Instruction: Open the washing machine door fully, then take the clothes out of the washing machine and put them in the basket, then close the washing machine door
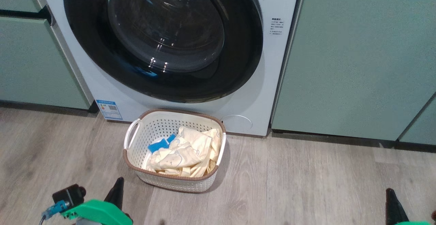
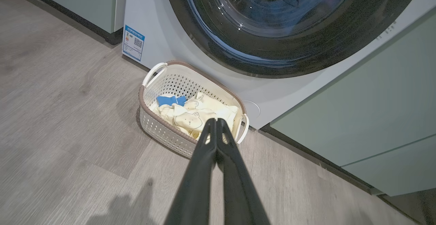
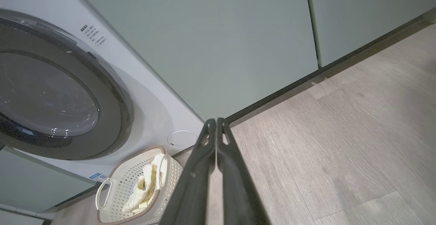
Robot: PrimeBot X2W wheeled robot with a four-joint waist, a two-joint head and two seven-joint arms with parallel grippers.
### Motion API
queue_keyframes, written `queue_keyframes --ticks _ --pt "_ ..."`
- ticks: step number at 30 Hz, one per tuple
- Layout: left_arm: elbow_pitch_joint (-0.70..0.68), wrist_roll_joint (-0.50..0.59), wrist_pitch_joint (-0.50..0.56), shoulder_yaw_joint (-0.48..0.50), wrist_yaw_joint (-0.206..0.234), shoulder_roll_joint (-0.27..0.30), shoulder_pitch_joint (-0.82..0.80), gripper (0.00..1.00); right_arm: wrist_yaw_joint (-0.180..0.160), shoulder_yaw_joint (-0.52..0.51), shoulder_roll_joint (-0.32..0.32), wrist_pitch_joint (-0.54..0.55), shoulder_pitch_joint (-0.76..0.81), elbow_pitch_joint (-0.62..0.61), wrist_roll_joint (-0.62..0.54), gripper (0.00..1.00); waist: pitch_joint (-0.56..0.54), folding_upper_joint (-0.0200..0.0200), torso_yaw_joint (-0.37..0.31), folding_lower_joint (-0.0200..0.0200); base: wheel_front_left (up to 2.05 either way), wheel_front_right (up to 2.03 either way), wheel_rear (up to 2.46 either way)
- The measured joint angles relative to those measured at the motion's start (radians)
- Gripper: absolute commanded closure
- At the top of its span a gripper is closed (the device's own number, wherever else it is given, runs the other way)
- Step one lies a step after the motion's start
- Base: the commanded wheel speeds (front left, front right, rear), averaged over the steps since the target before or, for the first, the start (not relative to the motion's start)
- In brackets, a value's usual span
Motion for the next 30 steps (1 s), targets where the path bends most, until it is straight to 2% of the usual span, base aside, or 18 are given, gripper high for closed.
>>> queue_keyframes --ticks 30 --pt "-0.082 -0.312 0.088 0.029 0.0 -0.025 -0.002 1.0 0.0 -0.011 0.0 0.089 -0.04 -0.036 0.344 1.0 0.015 0.0 0.013 0.0 0.0 0.0 0.0"
